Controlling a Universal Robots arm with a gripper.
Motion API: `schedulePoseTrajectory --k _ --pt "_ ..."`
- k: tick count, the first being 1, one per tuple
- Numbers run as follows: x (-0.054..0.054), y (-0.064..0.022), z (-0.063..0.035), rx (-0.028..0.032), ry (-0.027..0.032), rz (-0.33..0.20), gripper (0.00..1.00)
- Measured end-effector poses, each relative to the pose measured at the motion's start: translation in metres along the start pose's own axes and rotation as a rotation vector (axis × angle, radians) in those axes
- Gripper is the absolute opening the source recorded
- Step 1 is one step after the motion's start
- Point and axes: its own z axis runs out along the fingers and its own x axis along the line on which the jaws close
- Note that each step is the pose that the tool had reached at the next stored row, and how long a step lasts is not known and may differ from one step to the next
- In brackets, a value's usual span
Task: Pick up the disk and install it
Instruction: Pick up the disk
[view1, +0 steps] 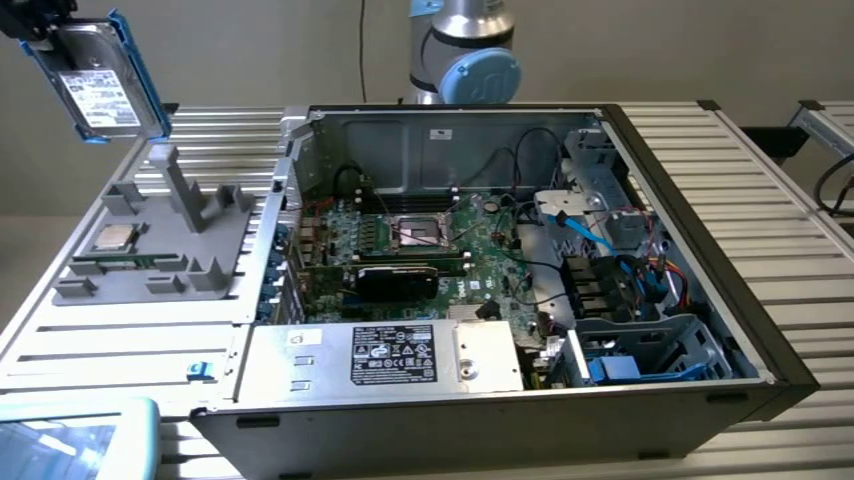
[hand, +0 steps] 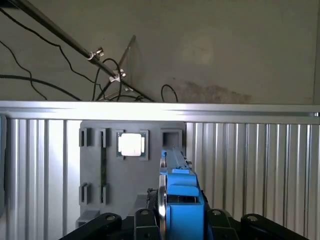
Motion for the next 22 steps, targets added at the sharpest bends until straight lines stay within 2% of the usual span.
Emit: schedulePoseTrajectory --k 8,17,19,22 --pt "0.002 -0.0308 -0.0362 0.0001 0.0000 0.000 0.37" --pt "0.017 -0.0493 -0.0763 0.0001 0.0000 0.000 0.37" --pt "0.023 -0.0532 -0.0814 0.0003 -0.0001 0.000 0.37" --pt "0.032 -0.0603 -0.0820 0.0002 -0.0001 0.000 0.37"
